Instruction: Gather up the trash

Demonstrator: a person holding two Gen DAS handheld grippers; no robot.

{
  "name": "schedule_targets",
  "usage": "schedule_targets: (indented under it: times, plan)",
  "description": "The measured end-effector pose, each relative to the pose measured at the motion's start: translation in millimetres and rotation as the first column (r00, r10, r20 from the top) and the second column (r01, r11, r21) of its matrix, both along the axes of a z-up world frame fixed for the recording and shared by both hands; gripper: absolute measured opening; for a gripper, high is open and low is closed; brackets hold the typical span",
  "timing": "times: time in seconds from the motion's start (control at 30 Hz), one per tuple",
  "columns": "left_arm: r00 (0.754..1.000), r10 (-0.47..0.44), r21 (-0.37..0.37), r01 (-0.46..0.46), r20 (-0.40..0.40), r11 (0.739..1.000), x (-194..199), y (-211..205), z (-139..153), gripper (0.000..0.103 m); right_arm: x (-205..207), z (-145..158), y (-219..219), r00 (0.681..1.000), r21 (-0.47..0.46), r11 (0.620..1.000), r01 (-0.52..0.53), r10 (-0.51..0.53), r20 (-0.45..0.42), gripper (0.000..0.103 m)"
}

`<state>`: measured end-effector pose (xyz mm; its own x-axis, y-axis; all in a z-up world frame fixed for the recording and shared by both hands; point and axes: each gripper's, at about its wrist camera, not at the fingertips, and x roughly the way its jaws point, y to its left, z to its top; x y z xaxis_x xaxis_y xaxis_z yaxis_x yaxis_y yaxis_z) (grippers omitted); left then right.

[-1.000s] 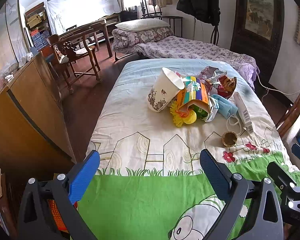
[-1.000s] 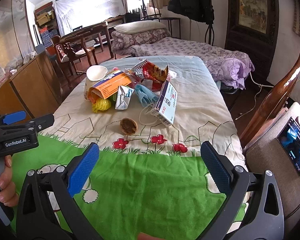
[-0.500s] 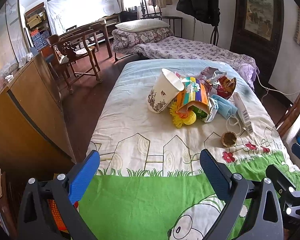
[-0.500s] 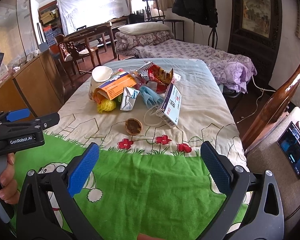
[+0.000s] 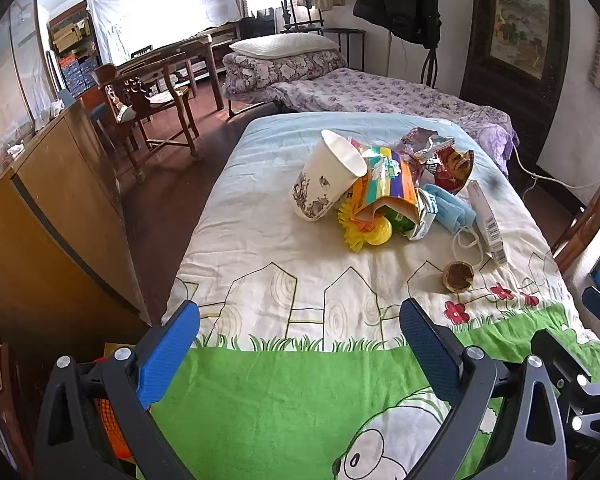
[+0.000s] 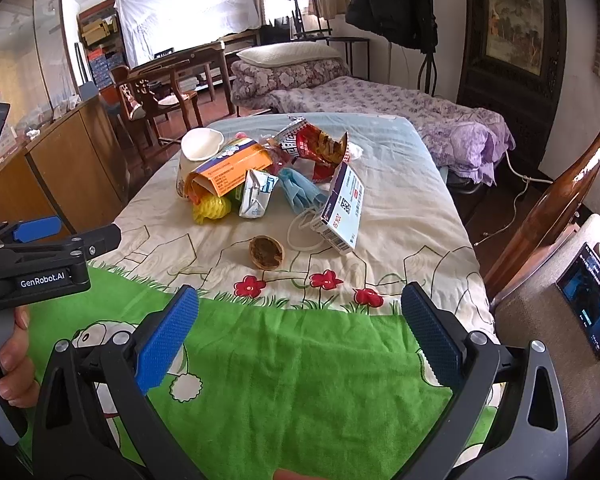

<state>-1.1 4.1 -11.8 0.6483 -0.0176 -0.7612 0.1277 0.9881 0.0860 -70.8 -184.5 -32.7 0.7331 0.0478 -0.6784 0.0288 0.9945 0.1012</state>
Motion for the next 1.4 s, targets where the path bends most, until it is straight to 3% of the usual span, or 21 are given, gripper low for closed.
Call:
schedule_targets:
  times: [1.13,1.4]
  plan:
    - [1.000,-0.005,0.004,0.005,0.001,1.000,0.9,-1.1,-1.5,0.098,2.9,-4.4,0.5,1.000,0.007,1.000,-0.006,0.006,-0.017,0.097]
    - [0.999,-0.028,-0.046,0.027,-0.020,0.999,9.5,1.7,3.8,0.098,7.4,-0.8,1.1,0.998,0.034,0.998,-0.048,0.049,-0.025,0.097]
